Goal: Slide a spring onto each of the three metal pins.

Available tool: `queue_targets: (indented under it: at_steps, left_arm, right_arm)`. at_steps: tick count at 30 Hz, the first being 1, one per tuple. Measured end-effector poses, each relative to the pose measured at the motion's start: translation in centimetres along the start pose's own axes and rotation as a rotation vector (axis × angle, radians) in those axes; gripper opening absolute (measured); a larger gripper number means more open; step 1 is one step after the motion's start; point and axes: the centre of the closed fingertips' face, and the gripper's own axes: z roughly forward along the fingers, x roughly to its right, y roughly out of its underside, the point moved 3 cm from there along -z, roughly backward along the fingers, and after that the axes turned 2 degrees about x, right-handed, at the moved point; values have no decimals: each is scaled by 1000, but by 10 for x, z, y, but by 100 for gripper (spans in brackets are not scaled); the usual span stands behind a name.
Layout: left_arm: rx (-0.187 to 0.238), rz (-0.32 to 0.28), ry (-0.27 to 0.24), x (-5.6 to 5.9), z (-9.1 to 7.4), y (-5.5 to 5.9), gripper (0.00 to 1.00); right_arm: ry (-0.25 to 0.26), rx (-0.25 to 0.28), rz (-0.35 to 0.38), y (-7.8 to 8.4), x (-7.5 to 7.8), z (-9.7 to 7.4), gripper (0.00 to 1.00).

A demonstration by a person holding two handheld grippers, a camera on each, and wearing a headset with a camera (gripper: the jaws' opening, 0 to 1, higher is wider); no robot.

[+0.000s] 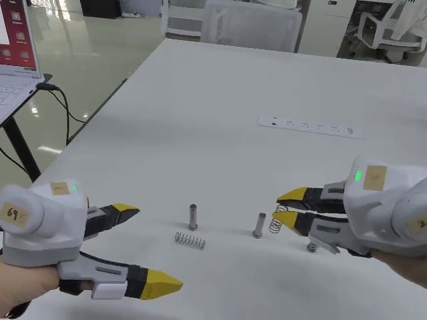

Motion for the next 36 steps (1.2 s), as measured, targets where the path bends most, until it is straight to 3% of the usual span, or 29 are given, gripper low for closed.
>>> queue_targets:
  at_steps: [13, 36]
  left_arm:
    - [18, -10, -20, -4, -1, -3, 98]
    - [18, -16, -47, -12, -4, -3, 98]
  right_arm:
    - [60, 15, 59, 0, 22, 11, 7]
    - [39, -19, 71, 11, 25, 35, 7]
